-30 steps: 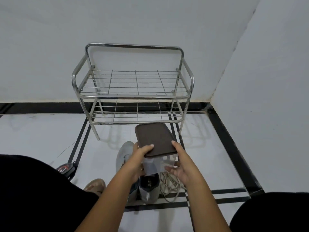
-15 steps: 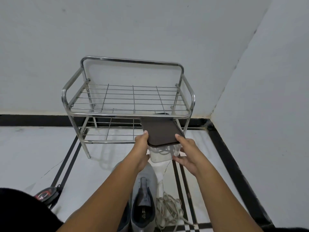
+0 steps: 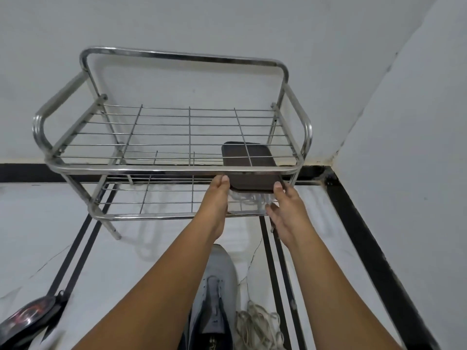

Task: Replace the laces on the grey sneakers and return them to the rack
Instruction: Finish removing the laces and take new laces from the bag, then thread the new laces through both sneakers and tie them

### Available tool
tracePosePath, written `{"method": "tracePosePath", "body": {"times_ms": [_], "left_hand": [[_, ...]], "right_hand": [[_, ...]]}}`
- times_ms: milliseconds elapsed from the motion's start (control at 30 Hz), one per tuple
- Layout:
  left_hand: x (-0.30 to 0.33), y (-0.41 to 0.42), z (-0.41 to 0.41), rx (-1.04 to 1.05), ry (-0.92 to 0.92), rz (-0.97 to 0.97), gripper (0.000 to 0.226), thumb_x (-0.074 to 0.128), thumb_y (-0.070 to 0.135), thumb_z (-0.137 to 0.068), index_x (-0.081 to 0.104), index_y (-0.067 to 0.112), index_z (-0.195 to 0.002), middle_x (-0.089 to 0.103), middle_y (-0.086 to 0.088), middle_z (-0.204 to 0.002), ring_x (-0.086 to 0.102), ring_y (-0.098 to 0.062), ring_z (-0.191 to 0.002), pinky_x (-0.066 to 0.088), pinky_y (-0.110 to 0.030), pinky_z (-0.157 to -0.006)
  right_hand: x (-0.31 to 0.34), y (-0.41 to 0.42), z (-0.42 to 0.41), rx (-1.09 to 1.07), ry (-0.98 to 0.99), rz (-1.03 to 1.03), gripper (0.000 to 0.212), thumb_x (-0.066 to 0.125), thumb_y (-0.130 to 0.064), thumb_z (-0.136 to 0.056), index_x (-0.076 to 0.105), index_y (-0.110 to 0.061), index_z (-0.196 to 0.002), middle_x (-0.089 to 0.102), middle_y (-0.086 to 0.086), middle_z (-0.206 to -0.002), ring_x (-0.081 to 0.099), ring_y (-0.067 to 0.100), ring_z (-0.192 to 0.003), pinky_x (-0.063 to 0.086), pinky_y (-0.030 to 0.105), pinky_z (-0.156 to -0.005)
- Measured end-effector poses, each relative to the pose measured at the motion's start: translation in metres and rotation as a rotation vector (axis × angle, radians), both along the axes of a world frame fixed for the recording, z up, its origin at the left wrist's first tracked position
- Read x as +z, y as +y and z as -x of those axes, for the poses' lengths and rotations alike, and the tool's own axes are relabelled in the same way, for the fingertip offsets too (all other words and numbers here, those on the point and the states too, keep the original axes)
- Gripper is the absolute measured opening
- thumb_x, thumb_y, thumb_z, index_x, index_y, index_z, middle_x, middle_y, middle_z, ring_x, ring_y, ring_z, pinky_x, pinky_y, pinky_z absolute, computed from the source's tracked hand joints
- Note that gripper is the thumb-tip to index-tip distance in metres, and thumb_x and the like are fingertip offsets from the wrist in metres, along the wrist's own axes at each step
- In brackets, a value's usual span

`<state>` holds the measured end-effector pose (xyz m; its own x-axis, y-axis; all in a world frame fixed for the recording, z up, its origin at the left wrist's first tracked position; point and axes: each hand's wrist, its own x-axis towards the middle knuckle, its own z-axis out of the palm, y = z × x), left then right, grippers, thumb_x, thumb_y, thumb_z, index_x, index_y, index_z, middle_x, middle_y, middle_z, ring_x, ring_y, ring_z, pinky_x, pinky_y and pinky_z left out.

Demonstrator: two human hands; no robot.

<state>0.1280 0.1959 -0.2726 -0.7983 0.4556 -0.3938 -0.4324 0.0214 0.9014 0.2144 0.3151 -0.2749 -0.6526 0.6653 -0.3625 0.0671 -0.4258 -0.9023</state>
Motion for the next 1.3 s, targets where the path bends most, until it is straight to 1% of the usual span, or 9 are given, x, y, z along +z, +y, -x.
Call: {"method": "tracePosePath", "body": {"times_ms": [167, 467, 600, 700, 767, 900, 1000, 1167, 1300], "left_hand": [[-0.008, 0.015, 0.004, 0.017, 0.058, 0.018, 0.023, 0.035, 0.035, -0.104, 0.053, 0.028, -0.092, 0.054, 0.011, -0.097, 0.047, -0.003, -0.092, 0.034, -0.029, -0.089], [-0.012, 0.024, 0.005, 0.053, 0.126, 0.03, 0.021, 0.04, 0.038, -0.102, 0.051, 0.02, -0.107, 0.055, 0.005, -0.109, 0.05, -0.015, -0.11, 0.039, -0.035, -0.102], [-0.024, 0.007, -0.007, 0.237, 0.172, 0.076, 0.024, 0.042, 0.04, -0.1, 0.055, 0.024, -0.113, 0.06, 0.005, -0.112, 0.057, -0.014, -0.109, 0.046, -0.033, -0.097], [-0.052, -0.025, -0.04, 0.257, 0.319, 0.248, 0.022, 0.04, 0.029, -0.101, 0.061, 0.022, -0.098, 0.067, 0.006, -0.094, 0.063, -0.014, -0.094, 0.05, -0.031, -0.082], [-0.081, -0.054, -0.072, 0.097, 0.433, 0.47, 0.023, 0.041, 0.028, -0.1, 0.062, 0.02, -0.098, 0.068, 0.0, -0.1, 0.062, -0.018, -0.096, 0.043, -0.029, -0.074], [-0.141, -0.119, -0.137, -0.331, 0.658, 1.263, 0.045, 0.044, 0.058, -0.089, 0.055, 0.033, -0.125, 0.039, -0.009, -0.148, 0.031, -0.031, -0.139, 0.023, -0.052, -0.109], [-0.167, -0.155, -0.167, -0.434, 0.625, 1.424, 0.058, 0.044, 0.065, -0.085, 0.04, 0.042, -0.139, 0.011, -0.009, -0.161, 0.001, -0.031, -0.148, 0.004, -0.061, -0.11], [-0.172, -0.17, -0.176, -0.468, 0.624, 1.456, 0.065, 0.041, 0.057, -0.089, 0.022, 0.039, -0.149, 0.03, 0.0, -0.155, 0.017, -0.023, -0.145, 0.012, -0.057, -0.112], [-0.168, -0.173, -0.199, -0.469, 0.617, 1.449, 0.066, 0.042, 0.055, -0.088, 0.022, 0.039, -0.148, 0.03, 0.002, -0.155, 0.024, -0.019, -0.143, 0.017, -0.05, -0.11]], "right_hand": [[-0.009, 0.005, 0.01, -0.058, 0.048, -0.026, 0.04, 0.05, -0.026, -0.101, 0.046, -0.026, -0.14, 0.055, -0.006, -0.133, 0.051, 0.014, -0.126, 0.042, 0.034, -0.107], [-0.017, 0.013, 0.01, -0.085, -0.02, -0.094, 0.045, 0.048, -0.023, -0.102, 0.038, -0.02, -0.145, 0.053, -0.007, -0.129, 0.055, 0.008, -0.11, 0.041, 0.024, -0.097], [-0.024, 0.005, -0.015, -0.307, -0.146, -0.13, 0.012, 0.056, -0.017, -0.092, 0.067, -0.02, -0.094, 0.07, 0.001, -0.096, 0.065, 0.014, -0.088, 0.055, 0.029, -0.085], [-0.062, -0.016, -0.051, -0.26, -0.506, -0.297, 0.019, 0.048, -0.012, -0.089, 0.066, -0.015, -0.085, 0.071, 0.008, -0.093, 0.066, 0.027, -0.087, 0.055, 0.037, -0.078], [-0.096, -0.042, -0.083, 0.108, -0.784, -0.538, 0.024, 0.046, -0.014, -0.093, 0.067, -0.015, -0.105, 0.068, 0.01, -0.11, 0.061, 0.025, -0.09, 0.047, 0.029, -0.074], [-0.164, -0.11, -0.14, 0.673, -1.001, -0.882, 0.044, 0.051, -0.032, -0.094, 0.046, -0.031, -0.138, 0.043, 0.002, -0.142, 0.04, 0.024, -0.131, 0.041, 0.037, -0.104], [-0.189, -0.141, -0.177, 0.668, -1.045, -0.956, 0.047, 0.047, -0.026, -0.096, 0.039, -0.036, -0.142, 0.028, -0.003, -0.154, 0.026, 0.021, -0.142, 0.031, 0.042, -0.113], [-0.192, -0.108, -0.235, 0.502, -1.185, -0.928, 0.028, 0.042, -0.01, -0.096, 0.063, -0.02, -0.112, 0.06, -0.001, -0.12, 0.058, 0.016, -0.108, 0.051, 0.026, -0.089], [-0.185, -0.088, -0.245, 0.384, -1.268, -0.705, 0.024, 0.043, -0.021, -0.098, 0.066, -0.013, -0.101, 0.067, 0.005, -0.105, 0.063, 0.022, -0.098, 0.048, 0.027, -0.077]]}}
